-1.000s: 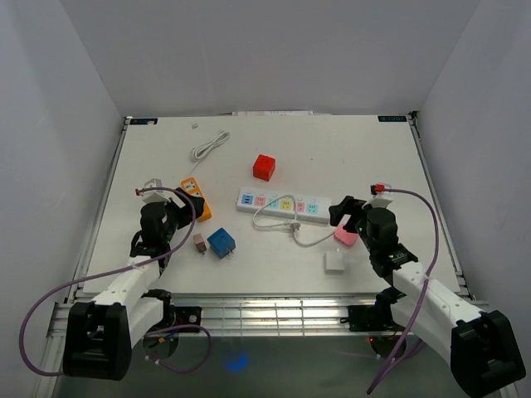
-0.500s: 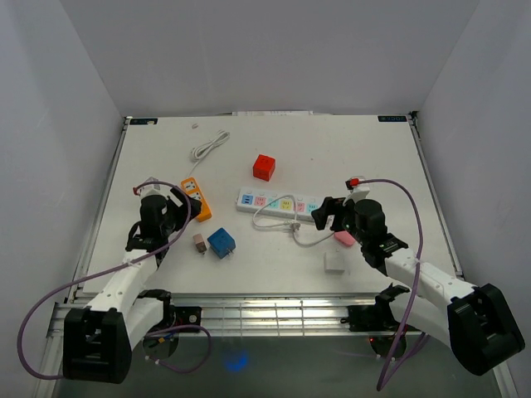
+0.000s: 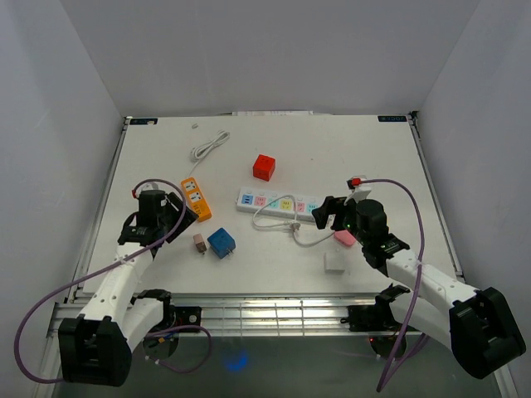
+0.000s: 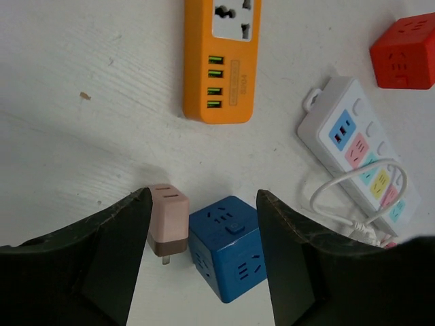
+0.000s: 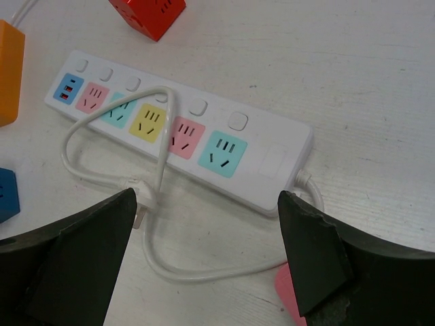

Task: Insert the plug

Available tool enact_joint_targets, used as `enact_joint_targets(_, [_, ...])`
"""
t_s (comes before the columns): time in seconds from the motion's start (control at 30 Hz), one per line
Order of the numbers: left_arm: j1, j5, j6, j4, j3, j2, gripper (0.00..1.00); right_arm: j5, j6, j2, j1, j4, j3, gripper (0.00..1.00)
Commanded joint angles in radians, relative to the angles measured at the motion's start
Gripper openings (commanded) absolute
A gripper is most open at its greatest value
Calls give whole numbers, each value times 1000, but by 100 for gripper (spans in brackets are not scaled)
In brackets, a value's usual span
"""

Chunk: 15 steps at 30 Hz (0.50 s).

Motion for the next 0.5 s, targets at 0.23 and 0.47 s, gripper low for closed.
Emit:
enact_joint_targets(0.23, [-4,-35,-6,-107,63,80,69,22,3,-10,4,19,8,89])
enact_joint_targets(0.47, [-34,-27,14,-61,50,142,69,24,6,1,4,12,14,89])
